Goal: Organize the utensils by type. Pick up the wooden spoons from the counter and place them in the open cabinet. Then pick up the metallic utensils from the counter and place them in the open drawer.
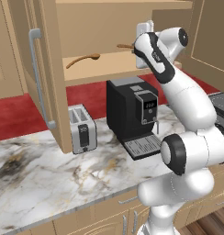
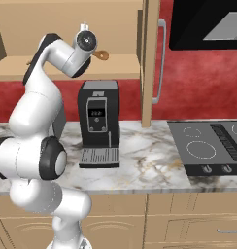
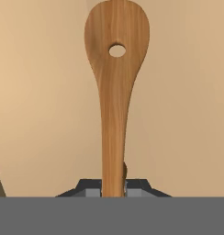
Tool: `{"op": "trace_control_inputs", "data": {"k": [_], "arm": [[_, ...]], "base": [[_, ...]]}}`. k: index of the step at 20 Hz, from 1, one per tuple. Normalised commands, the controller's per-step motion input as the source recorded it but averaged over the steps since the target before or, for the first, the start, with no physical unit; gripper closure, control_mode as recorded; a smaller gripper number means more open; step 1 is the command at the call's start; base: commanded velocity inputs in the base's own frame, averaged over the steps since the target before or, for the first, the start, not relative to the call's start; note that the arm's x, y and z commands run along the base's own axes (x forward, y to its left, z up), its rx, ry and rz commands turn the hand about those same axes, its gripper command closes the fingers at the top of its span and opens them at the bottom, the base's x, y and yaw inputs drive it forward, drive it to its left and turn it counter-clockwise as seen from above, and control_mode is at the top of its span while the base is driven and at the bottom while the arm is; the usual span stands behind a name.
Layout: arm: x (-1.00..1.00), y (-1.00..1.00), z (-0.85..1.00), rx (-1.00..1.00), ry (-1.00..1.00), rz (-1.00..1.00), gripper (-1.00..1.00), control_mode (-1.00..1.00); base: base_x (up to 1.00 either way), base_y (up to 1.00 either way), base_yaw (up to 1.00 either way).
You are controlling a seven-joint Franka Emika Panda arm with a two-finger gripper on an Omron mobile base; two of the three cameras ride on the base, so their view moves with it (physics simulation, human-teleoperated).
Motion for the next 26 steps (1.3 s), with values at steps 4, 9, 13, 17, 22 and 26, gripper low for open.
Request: {"op": "trace_control_inputs", "data": {"k": [4,9,13,17,22,26], "arm": [[0.37,0.09,-0.07,0.0,0.0,0.0,1.0,-1.0],[0.34,0.16,-0.21,0.0,0.0,0.0,1.0,-1.0],[0.36,0.06,-0.24,0.0,0.0,0.0,1.0,-1.0],[0.31,-0.02,-0.14,0.0,0.0,0.0,-1.0,-1.0],[0.07,-0.17,-0.1,0.0,0.02,-0.03,-1.0,-1.0],[0.0,-0.03,-0.14,0.0,0.01,-0.06,-1.0,-1.0]], "base": [[0.0,0.0,0.0],[0.0,0.0,0.0],[0.0,0.0,0.0],[0.0,0.0,0.0],[0.0,0.0,0.0],[0.0,0.0,0.0]]}}
